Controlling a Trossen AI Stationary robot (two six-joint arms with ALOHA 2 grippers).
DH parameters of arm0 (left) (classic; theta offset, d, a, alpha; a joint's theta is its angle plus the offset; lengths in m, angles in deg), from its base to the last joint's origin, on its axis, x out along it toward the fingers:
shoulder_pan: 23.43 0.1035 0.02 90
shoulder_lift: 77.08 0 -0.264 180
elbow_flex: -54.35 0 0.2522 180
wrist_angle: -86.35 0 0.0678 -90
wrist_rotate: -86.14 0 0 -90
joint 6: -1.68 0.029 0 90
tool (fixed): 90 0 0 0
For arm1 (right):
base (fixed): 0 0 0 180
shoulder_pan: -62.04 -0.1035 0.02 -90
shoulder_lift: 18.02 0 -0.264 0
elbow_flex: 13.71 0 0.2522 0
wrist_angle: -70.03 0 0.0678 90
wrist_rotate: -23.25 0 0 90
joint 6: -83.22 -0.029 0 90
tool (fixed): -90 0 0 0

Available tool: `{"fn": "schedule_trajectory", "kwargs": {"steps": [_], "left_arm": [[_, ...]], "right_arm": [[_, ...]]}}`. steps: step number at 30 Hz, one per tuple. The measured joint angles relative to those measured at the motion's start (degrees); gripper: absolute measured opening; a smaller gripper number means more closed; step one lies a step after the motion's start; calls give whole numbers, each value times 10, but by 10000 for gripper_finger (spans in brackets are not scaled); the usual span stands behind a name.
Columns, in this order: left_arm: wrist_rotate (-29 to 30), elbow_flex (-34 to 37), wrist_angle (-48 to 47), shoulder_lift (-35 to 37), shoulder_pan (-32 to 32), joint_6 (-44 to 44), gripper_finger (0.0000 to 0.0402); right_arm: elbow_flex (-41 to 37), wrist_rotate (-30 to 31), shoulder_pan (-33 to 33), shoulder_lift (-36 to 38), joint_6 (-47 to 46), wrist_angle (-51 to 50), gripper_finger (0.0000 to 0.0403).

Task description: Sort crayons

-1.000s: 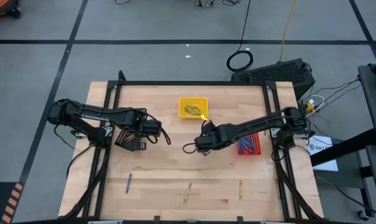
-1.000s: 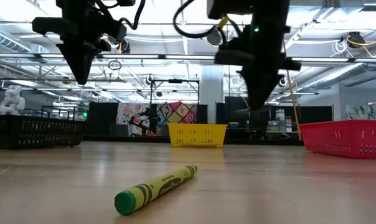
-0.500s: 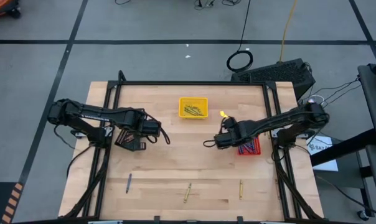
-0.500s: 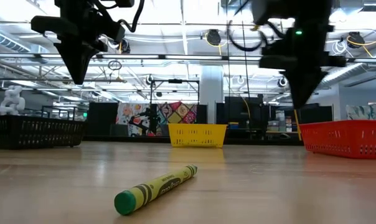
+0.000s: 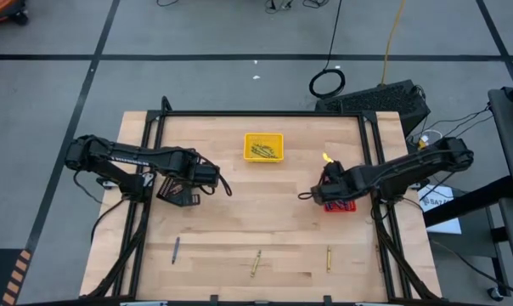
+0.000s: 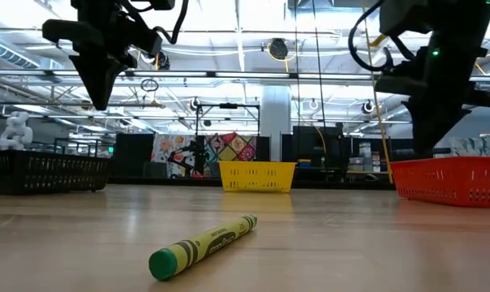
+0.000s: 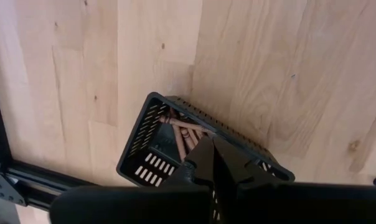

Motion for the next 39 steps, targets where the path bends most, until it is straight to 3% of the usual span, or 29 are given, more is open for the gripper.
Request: {"fn": "schedule_trajectory", "kwargs": {"steps": [18, 30, 39], "left_arm": [[0, 0, 25, 0, 0, 0, 0], [0, 0, 45, 0, 0, 0, 0], [0, 0, 46, 0, 0, 5, 0]], "right_arm": [[-2, -31, -34, 0, -15, -34, 0], [-73, -68, -34, 0, -45, 24, 0], [-75, -87, -34, 0, 32, 28, 7]]}}
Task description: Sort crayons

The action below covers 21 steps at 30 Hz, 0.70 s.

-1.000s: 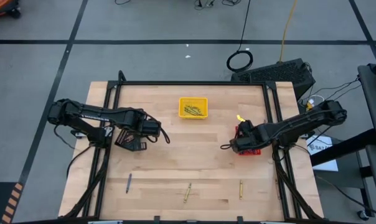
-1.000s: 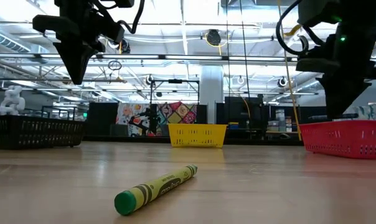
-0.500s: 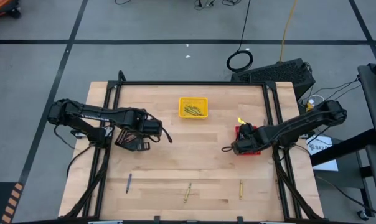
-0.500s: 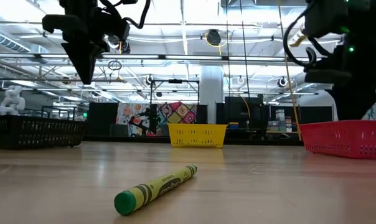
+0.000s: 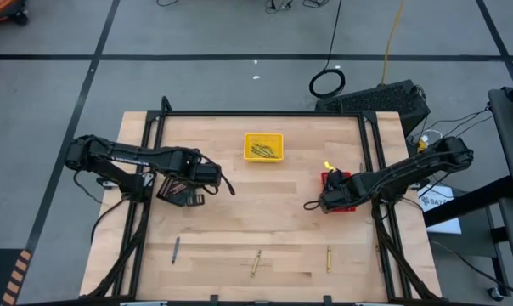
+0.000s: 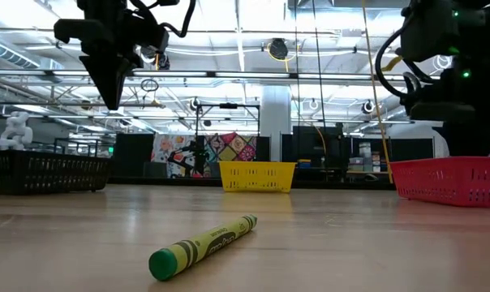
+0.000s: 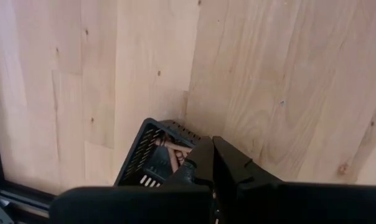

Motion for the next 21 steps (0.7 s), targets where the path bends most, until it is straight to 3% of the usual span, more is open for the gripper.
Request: {"fn": "schedule_trajectory", "kwargs": {"steps": [6, 21], "left_arm": [[0, 0, 11, 0, 0, 57, 0], [14, 0, 62, 0, 2, 56, 0]], "right_arm": [[0, -3, 0, 0, 13, 0, 26], [0, 0, 0, 0, 13, 0, 78]]}}
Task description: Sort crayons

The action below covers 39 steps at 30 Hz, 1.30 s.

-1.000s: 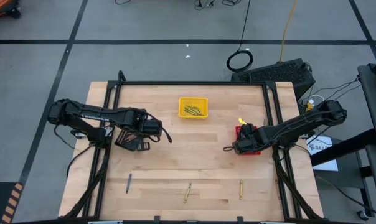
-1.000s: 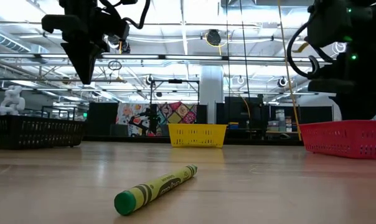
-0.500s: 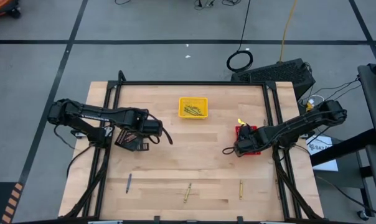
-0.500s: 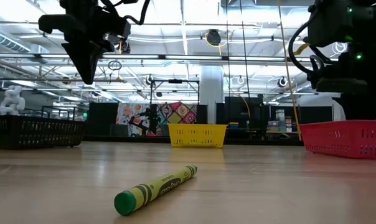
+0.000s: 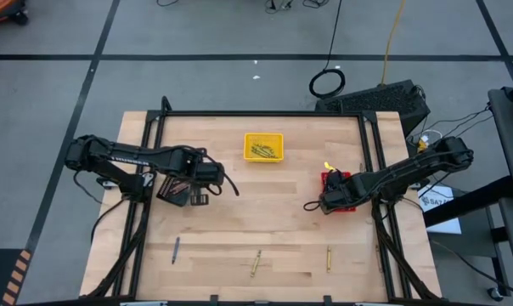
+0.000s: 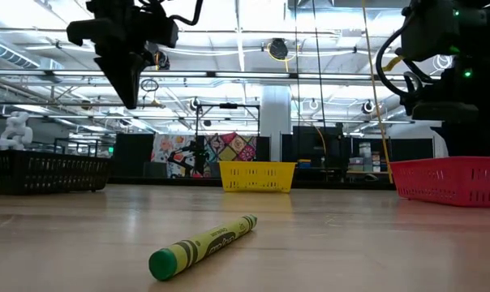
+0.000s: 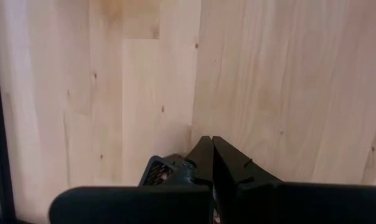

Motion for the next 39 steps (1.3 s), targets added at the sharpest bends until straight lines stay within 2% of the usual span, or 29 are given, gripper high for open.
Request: {"fn": "schedule_trajectory", "kwargs": {"steps": [3, 9, 16, 26, 28, 35, 39], "left_arm": [[0, 0, 4, 0, 0, 0, 0], [1, 0, 28, 0, 0, -1, 0], [-20, 0, 27, 0, 23, -58, 3], [-37, 0, 25, 0, 33, -62, 86], [-42, 0, 16, 0, 30, -99, 97], [-59, 0, -32, 0, -15, -314, 102], [-59, 0, -32, 0, -56, -332, 102]], "right_arm": [[0, 3, 0, 0, 0, 0, 84], [0, 49, 0, 0, 0, -1, 86], [0, 74, 0, 0, 7, -1, 86], [0, 75, 0, 0, 15, -2, 86], [0, 77, 0, 0, 15, -2, 86], [0, 92, 5, 0, 15, -3, 86], [0, 92, 8, 0, 15, -3, 86]]}}
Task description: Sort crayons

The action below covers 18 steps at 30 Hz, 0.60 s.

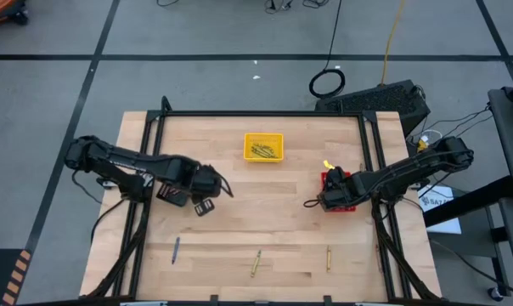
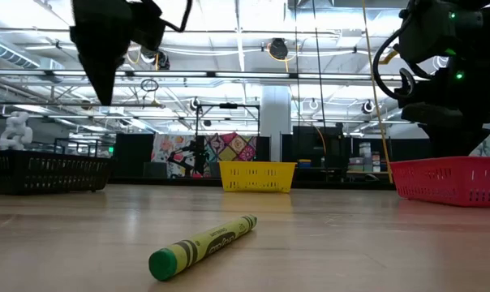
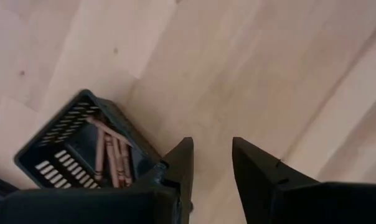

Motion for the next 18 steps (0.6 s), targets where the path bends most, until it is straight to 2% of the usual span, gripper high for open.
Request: {"fn": "schedule_trajectory", "kwargs": {"steps": [9, 14, 18], "left_arm": [[-3, 0, -3, 0, -54, -75, 103], [-29, 0, -2, 0, -109, -192, 102], [-31, 0, -2, 0, -173, -300, 103]], "right_arm": [[0, -3, 0, 0, -32, 1, 86], [17, -1, 0, 0, -23, -2, 86], [36, 29, 0, 0, 5, -2, 86]]}}
